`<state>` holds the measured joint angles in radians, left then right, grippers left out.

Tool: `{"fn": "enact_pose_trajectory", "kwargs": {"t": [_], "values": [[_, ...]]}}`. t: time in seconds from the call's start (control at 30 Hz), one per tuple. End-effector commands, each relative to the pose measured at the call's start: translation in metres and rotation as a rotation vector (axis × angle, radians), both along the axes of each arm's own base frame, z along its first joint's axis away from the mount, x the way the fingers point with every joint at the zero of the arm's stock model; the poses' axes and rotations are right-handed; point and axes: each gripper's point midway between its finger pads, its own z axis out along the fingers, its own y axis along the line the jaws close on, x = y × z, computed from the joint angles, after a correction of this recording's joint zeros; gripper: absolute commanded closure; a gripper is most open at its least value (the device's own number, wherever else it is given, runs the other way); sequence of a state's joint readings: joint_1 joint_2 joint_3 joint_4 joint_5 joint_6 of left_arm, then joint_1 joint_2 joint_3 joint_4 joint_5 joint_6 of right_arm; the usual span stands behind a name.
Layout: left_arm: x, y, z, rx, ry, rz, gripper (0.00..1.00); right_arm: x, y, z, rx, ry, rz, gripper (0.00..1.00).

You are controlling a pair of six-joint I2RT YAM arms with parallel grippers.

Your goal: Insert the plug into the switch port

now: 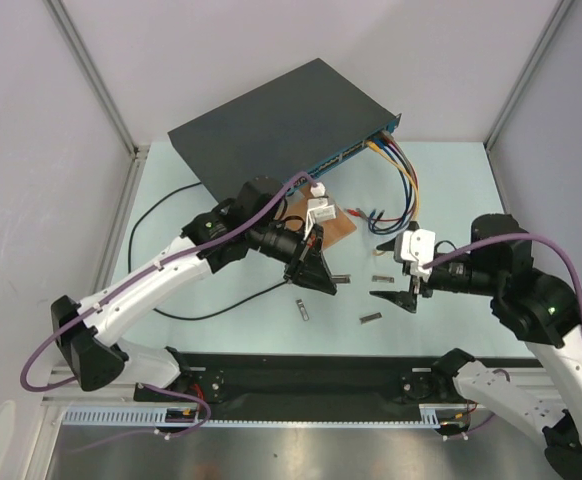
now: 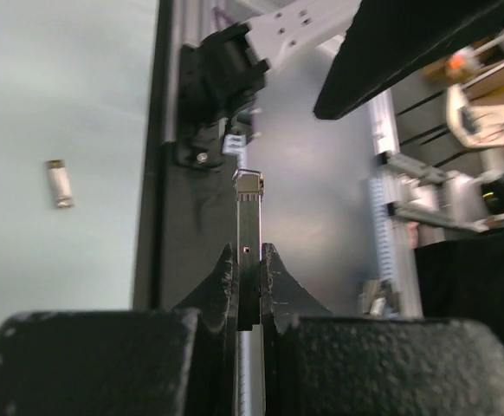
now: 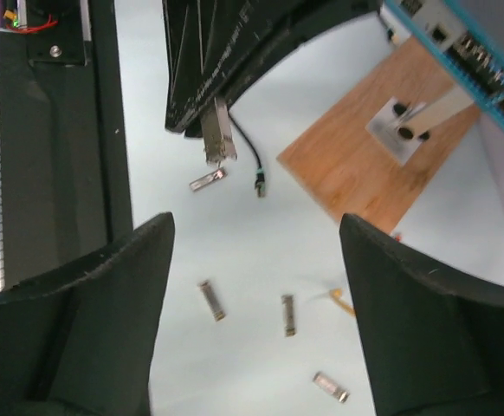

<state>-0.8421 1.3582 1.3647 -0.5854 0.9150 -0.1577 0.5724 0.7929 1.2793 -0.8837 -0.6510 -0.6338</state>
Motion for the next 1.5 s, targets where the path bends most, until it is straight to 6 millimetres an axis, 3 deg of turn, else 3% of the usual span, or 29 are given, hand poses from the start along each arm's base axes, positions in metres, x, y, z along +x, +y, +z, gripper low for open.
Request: {"fn": "enact_pose_trajectory", "kwargs": {"t": [0.0, 0.33, 0.7, 1.07, 1.27, 1.37, 1.47], "values": [[-0.008, 0.000, 0.020, -0.065, 0.200, -0.024, 1.00, 0.015, 0.006, 0.007, -0.037, -0.137, -0.014, 0.20], [-0.005, 0.000, 0.013, -0.055, 0.350, -0.018, 1.00, 0.008, 0.036, -0.012, -0.173, -0.257, 0.105, 0.34], [-0.001, 0.002, -0.002, -0.026, 0.427, 0.022, 1.00, 0.010, 0.047, -0.019, -0.224, -0.292, 0.125, 0.57], [0.004, 0.002, -0.002, -0.032, 0.448, 0.036, 1.00, 0.000, 0.050, -0.032, -0.265, -0.265, 0.168, 0.56], [0.003, 0.002, -0.002, -0.031, 0.447, 0.035, 1.00, 0.007, 0.053, -0.034, -0.283, -0.269, 0.134, 0.63], [0.004, 0.002, -0.003, -0.032, 0.447, 0.039, 1.00, 0.009, 0.055, -0.033, -0.282, -0.275, 0.128, 0.69], [0.004, 0.002, 0.000, -0.036, 0.444, 0.038, 1.00, 0.008, 0.055, -0.034, -0.288, -0.272, 0.131, 0.83]]}}
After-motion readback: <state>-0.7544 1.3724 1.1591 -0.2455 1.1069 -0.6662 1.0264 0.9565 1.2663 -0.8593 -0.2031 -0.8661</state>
